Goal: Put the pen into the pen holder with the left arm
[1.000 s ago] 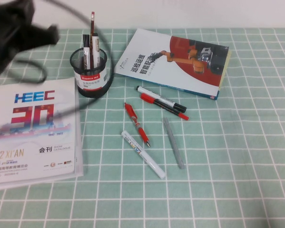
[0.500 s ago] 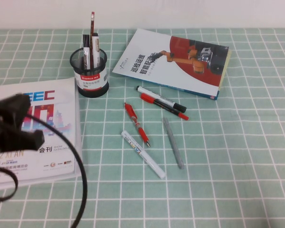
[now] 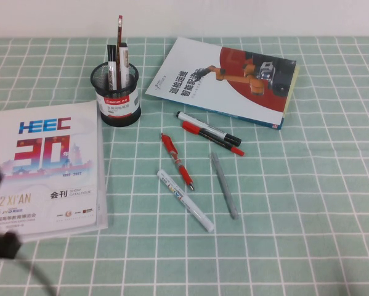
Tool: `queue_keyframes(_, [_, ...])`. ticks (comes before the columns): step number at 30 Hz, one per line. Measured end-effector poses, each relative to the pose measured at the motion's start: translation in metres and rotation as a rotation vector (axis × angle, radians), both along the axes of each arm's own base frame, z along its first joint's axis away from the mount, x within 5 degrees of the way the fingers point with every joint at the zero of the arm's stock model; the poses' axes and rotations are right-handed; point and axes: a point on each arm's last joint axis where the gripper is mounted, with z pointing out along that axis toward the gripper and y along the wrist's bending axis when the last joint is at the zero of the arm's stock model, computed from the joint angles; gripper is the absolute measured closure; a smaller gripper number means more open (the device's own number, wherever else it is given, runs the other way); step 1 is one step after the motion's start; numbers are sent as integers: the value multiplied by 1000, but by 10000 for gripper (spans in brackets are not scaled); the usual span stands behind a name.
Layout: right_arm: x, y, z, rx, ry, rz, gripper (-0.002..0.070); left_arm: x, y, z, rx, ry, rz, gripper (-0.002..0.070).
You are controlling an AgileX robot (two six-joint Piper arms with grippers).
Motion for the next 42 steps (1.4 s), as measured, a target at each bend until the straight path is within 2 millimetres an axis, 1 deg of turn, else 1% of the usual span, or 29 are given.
queue_keyframes(6, [0,0,0,0,0,0,696,-32,19,-25,-28,-116,58,675])
queue_keyframes(11, [0,0,0,0,0,0,696,-52,27,-48,-48,-170,90,675])
queue_keyframes(15, [0,0,0,0,0,0,696,-62,30,-54,-50,-194,119,675])
queue_keyframes(19, [0,0,0,0,0,0,696,-62,31,-61,-42,-123,151,675])
queue_keyframes(26, [0,0,0,0,0,0,696,-63,31,-83,-27,117,171,675])
queue_keyframes(30, [0,0,0,0,0,0,696,-65,32,-91,-10,206,176,675])
queue_keyframes(42, [0,0,0,0,0,0,696,-66,32,-92,1,230,179,675])
